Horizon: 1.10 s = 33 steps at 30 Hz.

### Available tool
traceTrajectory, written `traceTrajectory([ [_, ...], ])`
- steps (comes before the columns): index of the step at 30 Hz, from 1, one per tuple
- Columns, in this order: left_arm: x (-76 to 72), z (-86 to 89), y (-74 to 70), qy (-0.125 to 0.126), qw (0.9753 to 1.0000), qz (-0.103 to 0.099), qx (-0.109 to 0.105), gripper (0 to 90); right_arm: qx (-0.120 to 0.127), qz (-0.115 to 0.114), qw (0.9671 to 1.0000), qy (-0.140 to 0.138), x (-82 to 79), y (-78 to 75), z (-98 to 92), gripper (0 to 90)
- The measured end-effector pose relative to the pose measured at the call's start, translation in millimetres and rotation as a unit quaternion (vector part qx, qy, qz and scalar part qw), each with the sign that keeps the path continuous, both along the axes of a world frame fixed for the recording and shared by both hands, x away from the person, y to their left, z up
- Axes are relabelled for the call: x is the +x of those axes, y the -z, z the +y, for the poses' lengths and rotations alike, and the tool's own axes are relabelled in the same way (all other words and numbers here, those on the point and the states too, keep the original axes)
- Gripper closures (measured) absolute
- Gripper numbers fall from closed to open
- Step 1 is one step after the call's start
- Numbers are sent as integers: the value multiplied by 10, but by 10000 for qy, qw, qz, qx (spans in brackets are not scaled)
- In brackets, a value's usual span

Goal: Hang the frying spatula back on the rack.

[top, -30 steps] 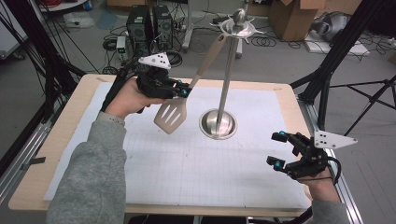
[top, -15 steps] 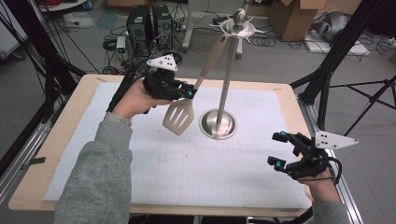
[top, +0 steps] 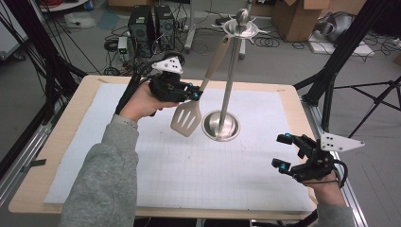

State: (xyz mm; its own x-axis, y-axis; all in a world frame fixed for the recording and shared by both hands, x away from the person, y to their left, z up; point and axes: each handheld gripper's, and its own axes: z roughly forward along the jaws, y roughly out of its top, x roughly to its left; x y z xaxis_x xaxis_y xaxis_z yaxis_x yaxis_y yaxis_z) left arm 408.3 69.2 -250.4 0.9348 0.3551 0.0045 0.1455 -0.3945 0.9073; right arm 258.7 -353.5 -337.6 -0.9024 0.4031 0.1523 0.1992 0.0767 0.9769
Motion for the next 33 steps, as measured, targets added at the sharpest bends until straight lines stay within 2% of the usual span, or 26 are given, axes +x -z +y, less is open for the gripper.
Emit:
traceTrajectory([
  [4,-7,-6,0,-21,10000,-35,34,774,2,0,10000,1,1,-1,5,114],
  [6,-9,-8,11,-28,10000,-68,-16,768,1,-6,10000,-2,2,1,8,114],
  [7,-15,-6,11,-34,9998,-143,-115,742,-17,10,10000,-3,-1,0,8,114],
  [10,-26,3,-3,-104,9994,-219,-249,594,-6,-7,10000,0,-2,-4,9,114],
  [13,-34,29,-17,-143,9991,-285,-292,460,-8,14,10000,-1,-7,-5,14,114],
  [14,-33,41,-23,-125,9991,-326,-246,422,-27,-8,10000,-7,-4,-5,15,114],
  [17,-43,41,-28,-188,9989,-300,-322,294,-29,-23,10000,-10,-2,-5,16,114],
  [21,-51,54,-36,-193,9988,-331,-291,214,-37,-11,10000,-17,-3,-6,20,115],
  [23,-57,68,-46,-214,9989,-319,-277,195,-35,4,10000,-17,-4,-5,22,114],
  [24,-65,67,-45,-220,9987,-292,-344,195,-31,9,10000,-16,-4,-5,22,114],
  [31,-117,132,-61,-201,9982,-396,-410,173,-64,-13,10000,-8,-1,4,20,114],
  [33,-143,169,-47,-162,9976,-358,-571,171,-73,6,10000,-9,-5,2,20,114],
])
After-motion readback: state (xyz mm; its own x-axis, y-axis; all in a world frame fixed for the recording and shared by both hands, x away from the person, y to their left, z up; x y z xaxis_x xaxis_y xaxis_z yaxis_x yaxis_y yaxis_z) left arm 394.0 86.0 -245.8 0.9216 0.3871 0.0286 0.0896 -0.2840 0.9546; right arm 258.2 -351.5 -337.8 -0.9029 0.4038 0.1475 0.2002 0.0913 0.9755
